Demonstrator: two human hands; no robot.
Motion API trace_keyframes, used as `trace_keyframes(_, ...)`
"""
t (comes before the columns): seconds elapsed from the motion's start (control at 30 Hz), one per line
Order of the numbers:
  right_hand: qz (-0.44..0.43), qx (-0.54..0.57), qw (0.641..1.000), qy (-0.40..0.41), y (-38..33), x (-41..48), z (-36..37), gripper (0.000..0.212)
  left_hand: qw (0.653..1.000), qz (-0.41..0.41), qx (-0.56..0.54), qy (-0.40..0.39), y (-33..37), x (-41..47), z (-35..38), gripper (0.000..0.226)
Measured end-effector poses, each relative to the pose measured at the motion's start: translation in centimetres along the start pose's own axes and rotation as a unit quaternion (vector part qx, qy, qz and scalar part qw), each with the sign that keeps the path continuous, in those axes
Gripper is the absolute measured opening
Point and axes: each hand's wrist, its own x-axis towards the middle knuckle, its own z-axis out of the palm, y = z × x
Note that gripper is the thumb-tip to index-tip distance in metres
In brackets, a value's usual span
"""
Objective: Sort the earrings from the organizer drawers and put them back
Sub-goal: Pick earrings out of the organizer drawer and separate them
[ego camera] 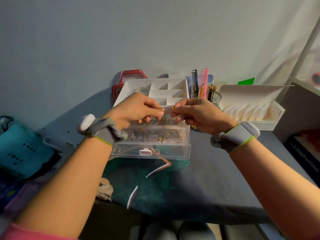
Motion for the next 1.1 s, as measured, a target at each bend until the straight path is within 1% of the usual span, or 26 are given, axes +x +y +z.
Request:
trace_keyframes(0.13, 0.001, 0.050, 0.998, -0.030, 0.3, 0.0, -0.7, 0.010, 0.998, 0.012, -0.060, -0.004, 0.8, -0.3, -0.2, 0.011)
trace_keyframes(0.3, 0.007, 0.099, 0.994, -0.050, 0.3, 0.0, -1.3, 0.013, 0.994, 0.024, -0.103, -0.018, 0.9, 0.1, 0.6, 0.024)
trace_keyframes(0.5, -0.002, 0.110, 0.992, -0.067, 0.3, -0.2, -1.7, 0.015, 0.984, 0.047, -0.167, -0.038, 1.0, 0.2, 1.5, 0.019)
trace_keyframes(0.63, -0.009, 0.120, 0.989, -0.090, 0.4, -0.3, -2.1, 0.015, 0.981, 0.068, -0.176, -0.036, 1.1, 0.3, 1.7, 0.012)
trace_keyframes(0.8, -0.023, 0.116, 0.987, -0.109, 0.6, -0.4, -2.7, 0.016, 0.980, 0.092, -0.173, -0.043, 1.1, 0.4, 2.0, 0.012)
trace_keyframes(0.93, -0.034, 0.114, 0.985, -0.128, 0.7, -0.6, -3.0, 0.012, 0.979, 0.108, -0.163, -0.052, 1.4, 0.3, 2.4, 0.011)
trace_keyframes(1.1, -0.044, 0.105, 0.985, -0.128, 0.8, -0.8, -3.4, 0.010, 0.980, 0.109, -0.158, -0.058, 1.6, 0.3, 2.8, 0.012)
